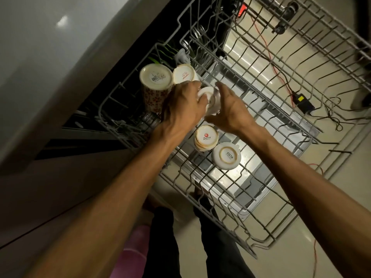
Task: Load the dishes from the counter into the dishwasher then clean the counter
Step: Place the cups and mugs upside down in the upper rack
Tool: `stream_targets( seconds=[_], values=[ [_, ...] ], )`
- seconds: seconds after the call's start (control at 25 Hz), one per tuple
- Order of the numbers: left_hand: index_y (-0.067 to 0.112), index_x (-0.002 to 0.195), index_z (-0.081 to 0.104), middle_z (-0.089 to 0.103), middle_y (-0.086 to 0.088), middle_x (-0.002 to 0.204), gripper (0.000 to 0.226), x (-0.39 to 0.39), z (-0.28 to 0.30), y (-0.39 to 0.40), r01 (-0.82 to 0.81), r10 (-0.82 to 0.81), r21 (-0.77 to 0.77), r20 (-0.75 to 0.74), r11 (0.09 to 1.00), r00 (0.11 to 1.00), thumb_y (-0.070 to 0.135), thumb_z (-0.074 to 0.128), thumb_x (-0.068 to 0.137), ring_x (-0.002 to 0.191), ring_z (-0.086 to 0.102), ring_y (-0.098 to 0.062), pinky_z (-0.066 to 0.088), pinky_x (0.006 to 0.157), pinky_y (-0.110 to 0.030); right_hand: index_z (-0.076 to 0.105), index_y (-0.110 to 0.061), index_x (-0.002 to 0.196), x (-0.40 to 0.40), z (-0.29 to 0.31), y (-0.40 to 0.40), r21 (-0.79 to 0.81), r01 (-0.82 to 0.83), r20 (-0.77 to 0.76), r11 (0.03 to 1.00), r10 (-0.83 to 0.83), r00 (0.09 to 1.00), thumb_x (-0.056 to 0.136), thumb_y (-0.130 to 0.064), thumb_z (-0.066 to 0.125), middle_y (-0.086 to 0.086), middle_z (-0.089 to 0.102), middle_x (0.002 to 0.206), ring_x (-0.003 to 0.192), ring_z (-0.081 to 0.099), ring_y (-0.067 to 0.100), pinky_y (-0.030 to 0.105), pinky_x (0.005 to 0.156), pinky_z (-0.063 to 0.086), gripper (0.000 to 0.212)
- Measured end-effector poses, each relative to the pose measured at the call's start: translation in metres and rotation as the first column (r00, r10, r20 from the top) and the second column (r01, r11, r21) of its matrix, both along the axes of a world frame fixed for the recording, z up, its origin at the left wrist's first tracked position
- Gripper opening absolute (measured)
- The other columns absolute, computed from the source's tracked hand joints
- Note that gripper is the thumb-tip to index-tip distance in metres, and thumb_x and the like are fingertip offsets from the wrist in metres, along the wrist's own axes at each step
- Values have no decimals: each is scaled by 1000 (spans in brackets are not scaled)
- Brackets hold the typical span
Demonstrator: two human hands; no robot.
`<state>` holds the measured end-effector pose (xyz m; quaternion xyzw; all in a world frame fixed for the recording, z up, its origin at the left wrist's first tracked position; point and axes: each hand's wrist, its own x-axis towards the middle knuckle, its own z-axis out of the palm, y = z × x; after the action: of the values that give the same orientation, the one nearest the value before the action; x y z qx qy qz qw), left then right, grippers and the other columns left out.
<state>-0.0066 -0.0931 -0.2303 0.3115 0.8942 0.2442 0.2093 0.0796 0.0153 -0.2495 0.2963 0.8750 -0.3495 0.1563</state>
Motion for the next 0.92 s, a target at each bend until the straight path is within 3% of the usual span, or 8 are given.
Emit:
stream_targets(
  seconds=[0.2, 0.36, 0.64, 0.84, 0.92],
  values=[
    [12, 131, 58, 62, -5, 130, 40, 32, 48, -37, -92, 84, 105, 82, 990, 993, 26, 59, 94, 120, 55, -19, 37, 94, -18, 46, -12, 137, 32, 59, -26, -51, 134, -250, 990, -142, 958, 90, -29, 64, 7, 61, 130, 104, 65, 20, 32, 84, 52, 53],
    [11, 130, 59, 62, -3, 130, 38, 54, 107, -64, -211, 189, 202, 122, 956, 974, 22, 60, 94, 115, 55, -7, 31, 89, 4, 48, -17, 138, 47, 115, -54, 8, 91, -338, 996, -83, 937, 97, -43, 53, 3, 57, 137, 122, 55, 16, 39, 100, 48, 49],
    [17, 147, 40, 44, -1, 151, 58, 66, 196, -115, -341, 322, 236, 116, 910, 940, 31, 60, 95, 139, 38, -11, 27, 108, -15, 44, -18, 144, 40, 217, -98, 34, -55, -453, 998, 64, 889, 102, -46, 35, 1, 53, 142, 131, 45, 11, 38, 106, 40, 51],
    [10, 149, 35, 37, -6, 154, 63, 74, 244, -170, -478, 464, 282, 121, 832, 878, 32, 59, 96, 144, 30, -15, 29, 117, -32, 43, -16, 145, 24, 272, -147, -23, -164, -519, 986, 128, 845, 103, -46, 33, 1, 51, 143, 129, 45, 7, 19, 101, 39, 53],
    [12, 149, 35, 37, -5, 155, 63, 76, 258, -195, -547, 531, 292, 139, 785, 836, 34, 59, 96, 144, 31, -15, 31, 117, -32, 43, -16, 145, 17, 286, -170, -35, -216, -534, 976, 164, 830, 102, -47, 34, -1, 50, 143, 130, 43, 5, 21, 104, 38, 53]
  ],
)
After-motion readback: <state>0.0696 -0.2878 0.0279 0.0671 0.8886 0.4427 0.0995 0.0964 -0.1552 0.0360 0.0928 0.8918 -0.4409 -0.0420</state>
